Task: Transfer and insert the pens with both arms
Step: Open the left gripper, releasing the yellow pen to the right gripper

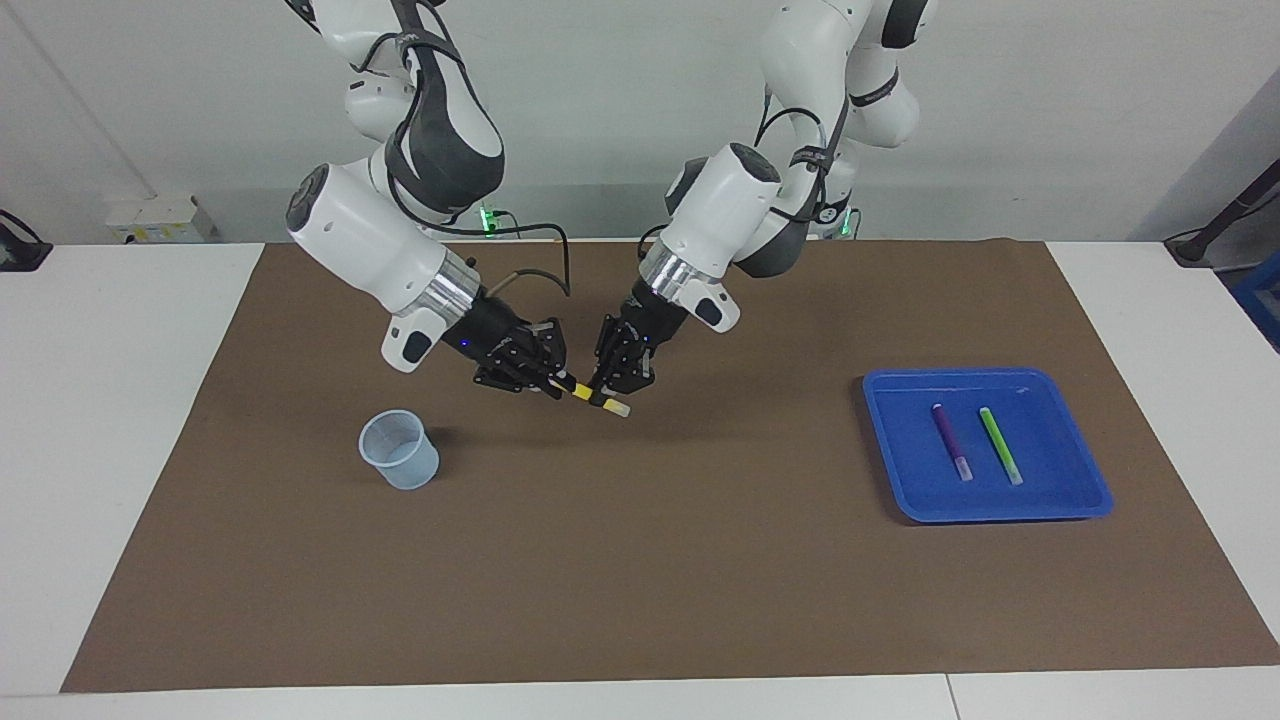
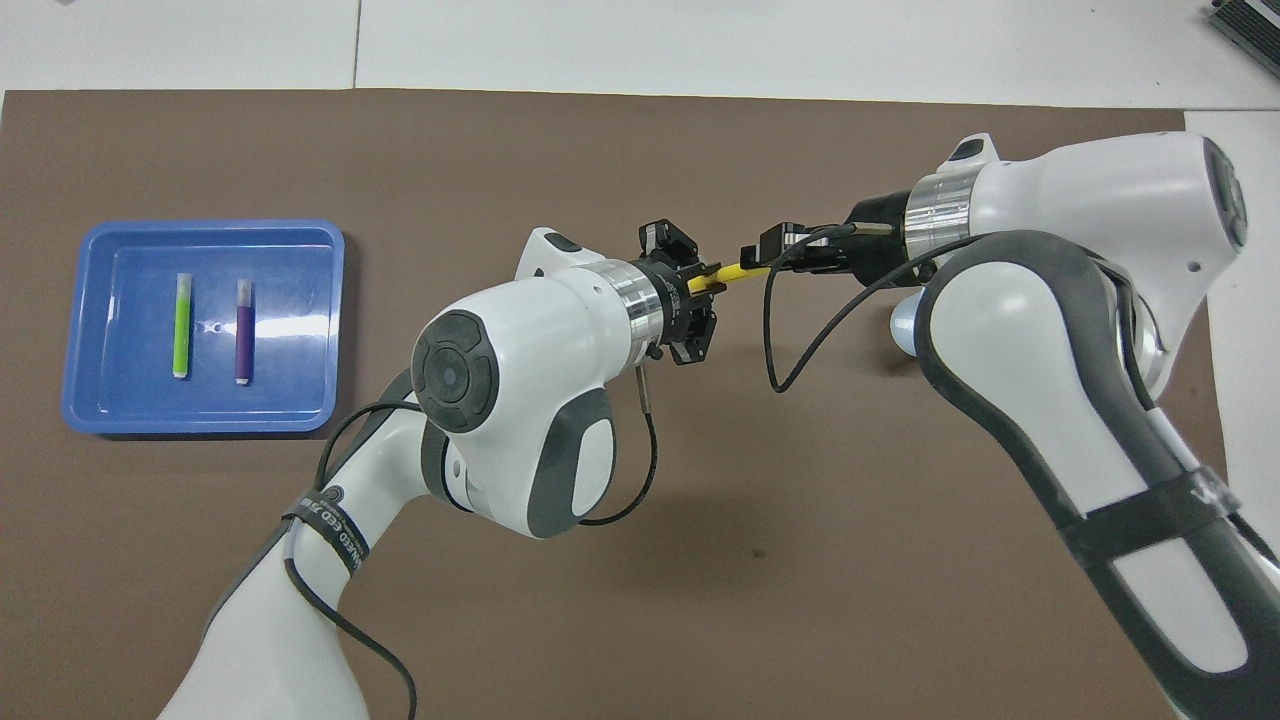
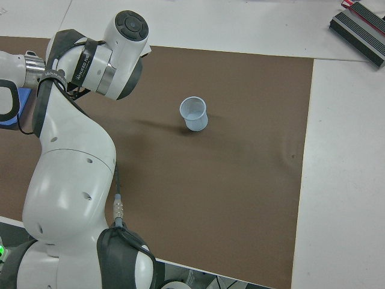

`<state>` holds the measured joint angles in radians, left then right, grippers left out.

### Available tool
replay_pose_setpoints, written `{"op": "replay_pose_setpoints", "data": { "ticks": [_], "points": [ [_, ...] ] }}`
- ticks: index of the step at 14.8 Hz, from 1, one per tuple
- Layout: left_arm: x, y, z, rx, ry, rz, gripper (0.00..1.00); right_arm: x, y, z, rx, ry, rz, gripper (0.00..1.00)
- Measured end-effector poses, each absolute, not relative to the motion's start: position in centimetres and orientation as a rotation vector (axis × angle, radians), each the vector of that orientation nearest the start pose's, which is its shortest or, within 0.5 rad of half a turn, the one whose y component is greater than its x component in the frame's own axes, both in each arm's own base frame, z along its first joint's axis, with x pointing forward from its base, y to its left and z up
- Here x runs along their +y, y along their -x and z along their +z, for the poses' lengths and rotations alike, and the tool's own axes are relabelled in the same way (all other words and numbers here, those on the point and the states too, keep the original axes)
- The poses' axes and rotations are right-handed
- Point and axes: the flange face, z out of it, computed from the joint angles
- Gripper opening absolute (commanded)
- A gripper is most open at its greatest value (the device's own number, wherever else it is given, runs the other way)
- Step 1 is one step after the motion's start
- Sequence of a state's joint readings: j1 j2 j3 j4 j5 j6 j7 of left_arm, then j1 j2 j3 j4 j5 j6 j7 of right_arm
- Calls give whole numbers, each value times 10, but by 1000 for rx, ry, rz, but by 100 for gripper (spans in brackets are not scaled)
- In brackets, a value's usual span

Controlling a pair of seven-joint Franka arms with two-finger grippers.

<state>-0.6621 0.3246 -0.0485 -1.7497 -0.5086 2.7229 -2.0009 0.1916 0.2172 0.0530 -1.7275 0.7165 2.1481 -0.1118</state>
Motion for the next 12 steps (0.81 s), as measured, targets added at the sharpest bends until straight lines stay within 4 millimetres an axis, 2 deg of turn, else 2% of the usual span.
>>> {"op": "replay_pose_setpoints", "data": {
  "ticks": [1,2,4,7,12],
  "points": [
    [-432,-535,457,1827,-1610,-279,0,181,-623,484,-16,2477,-193,0],
    [-432,-535,457,1827,-1608,-278,28,181,-623,484,-16,2477,-195,0],
    [-433,-535,458,1825,-1608,-278,34,181,-623,485,-18,2477,-198,0],
    [-434,-532,463,1817,-1610,-282,38,175,-625,485,-12,2480,-207,0],
    [-429,-527,474,1837,-1675,-326,36,169,-626,485,-45,2533,-223,0]
  ]
}}
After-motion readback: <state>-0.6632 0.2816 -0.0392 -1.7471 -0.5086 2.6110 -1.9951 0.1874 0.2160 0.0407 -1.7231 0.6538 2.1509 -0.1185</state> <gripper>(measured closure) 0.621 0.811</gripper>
